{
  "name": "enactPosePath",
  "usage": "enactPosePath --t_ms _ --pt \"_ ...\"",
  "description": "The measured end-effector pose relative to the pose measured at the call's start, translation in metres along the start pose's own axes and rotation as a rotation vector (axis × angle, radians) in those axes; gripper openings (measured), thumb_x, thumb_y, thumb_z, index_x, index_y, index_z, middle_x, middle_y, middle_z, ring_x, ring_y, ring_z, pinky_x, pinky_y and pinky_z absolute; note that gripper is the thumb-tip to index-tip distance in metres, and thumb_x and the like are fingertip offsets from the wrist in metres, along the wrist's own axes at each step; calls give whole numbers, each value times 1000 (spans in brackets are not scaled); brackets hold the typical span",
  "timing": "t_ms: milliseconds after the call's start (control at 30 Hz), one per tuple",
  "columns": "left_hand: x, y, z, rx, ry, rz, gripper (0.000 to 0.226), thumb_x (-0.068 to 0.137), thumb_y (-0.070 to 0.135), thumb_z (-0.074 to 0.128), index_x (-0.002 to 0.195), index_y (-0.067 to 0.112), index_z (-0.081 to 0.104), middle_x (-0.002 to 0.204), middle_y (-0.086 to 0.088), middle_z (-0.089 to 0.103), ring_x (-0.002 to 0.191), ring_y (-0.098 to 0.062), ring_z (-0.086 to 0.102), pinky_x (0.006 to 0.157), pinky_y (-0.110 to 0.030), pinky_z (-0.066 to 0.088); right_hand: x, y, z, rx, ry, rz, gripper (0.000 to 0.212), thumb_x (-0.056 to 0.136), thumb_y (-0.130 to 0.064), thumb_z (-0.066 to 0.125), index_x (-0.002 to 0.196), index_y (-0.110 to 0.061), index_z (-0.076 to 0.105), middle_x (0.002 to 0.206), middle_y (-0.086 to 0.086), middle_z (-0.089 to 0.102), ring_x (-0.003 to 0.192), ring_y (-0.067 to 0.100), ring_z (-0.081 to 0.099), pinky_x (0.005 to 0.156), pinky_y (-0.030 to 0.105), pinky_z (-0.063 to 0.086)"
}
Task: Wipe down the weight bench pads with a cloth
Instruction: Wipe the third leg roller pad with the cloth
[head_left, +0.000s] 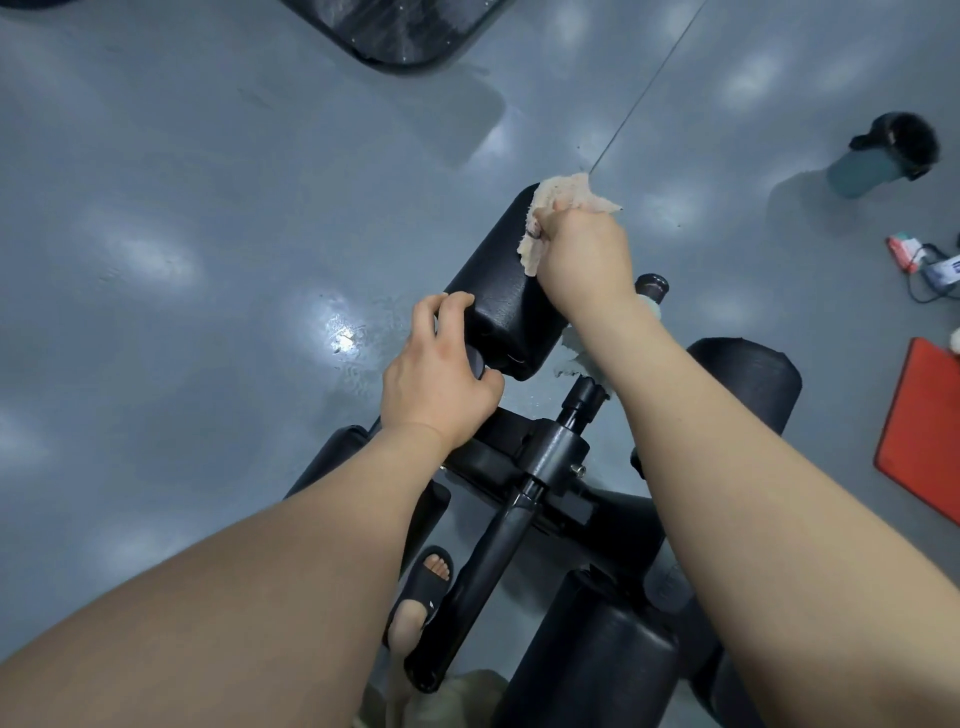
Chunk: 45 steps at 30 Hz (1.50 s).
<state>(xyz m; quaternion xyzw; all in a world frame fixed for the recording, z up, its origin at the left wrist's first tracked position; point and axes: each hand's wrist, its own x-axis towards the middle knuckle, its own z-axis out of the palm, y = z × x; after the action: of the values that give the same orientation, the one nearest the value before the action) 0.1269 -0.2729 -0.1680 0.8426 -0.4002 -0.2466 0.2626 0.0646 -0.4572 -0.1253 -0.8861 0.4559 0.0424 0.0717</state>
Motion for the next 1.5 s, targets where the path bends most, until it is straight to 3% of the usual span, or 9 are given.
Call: enactPosePath --t_ms 200,400,533,667,767,1067,1167,1333,1500 --pt "-1 2 -1 -2 -4 -5 72 79 35 67 142 35 32 140 12 33 97 -22 59 77 -33 43 -27 -19 5 -11 14 -23 38 88 -1 45 118 -13 65 112 11 62 89 34 55 68 36 34" --pt "-3 4 -1 15 -9 -32 85 82 38 69 154 26 26 149 8 30 112 -27 59 81 -32 35 -56 -28 6 68 5 -3 43 85 4 44 120 -10 65 120 12 65 95 37 61 74 38 47" --pt "-2 4 -1 22 -18 -36 86 81 38 70 154 24 27 150 9 29 112 -28 59 81 -33 35 -61 -27 2 88 -36 5 16 90 -4 52 90 -11 66 81 4 60 80 30 59 61 31 37" --pt "-1 4 -1 23 -18 -40 86 81 38 69 155 23 27 149 8 29 110 -27 60 81 -32 36 -42 -20 -1 222 -32 149 21 96 -19 60 116 -10 61 126 13 44 112 33 46 86 35 45" --pt "-1 5 -1 33 -22 -41 88 81 39 69 156 23 26 150 8 28 110 -27 59 82 -32 37 -35 -20 1 300 -33 223 31 97 -26 61 125 -13 57 135 14 36 123 37 40 96 40 46" --pt "1 4 0 38 -27 -55 90 80 41 69 156 24 25 150 9 28 113 -27 59 88 -37 43 -23 -26 10 226 -68 291 25 100 -30 55 118 -15 63 143 17 40 130 40 36 101 38 43" --pt "1 2 0 29 -25 -61 90 80 42 69 156 26 24 152 8 27 116 -27 58 92 -38 45 -24 -29 14 197 -66 242 20 101 -26 52 113 -13 62 147 23 40 127 40 48 84 35 45" --pt "2 4 -1 14 -39 -55 89 81 40 67 157 28 23 159 6 29 125 -26 54 95 -39 44 -41 -28 6 86 -21 140 8 94 -8 51 93 -16 54 103 17 63 83 31 52 65 31 29" --pt "0 4 -2 -19 -22 -55 86 80 38 69 154 29 27 154 8 31 118 -26 58 85 -32 37 -65 -34 -1 54 -37 81 13 90 -5 52 82 -15 49 62 -2 36 73 24 41 61 29 27"
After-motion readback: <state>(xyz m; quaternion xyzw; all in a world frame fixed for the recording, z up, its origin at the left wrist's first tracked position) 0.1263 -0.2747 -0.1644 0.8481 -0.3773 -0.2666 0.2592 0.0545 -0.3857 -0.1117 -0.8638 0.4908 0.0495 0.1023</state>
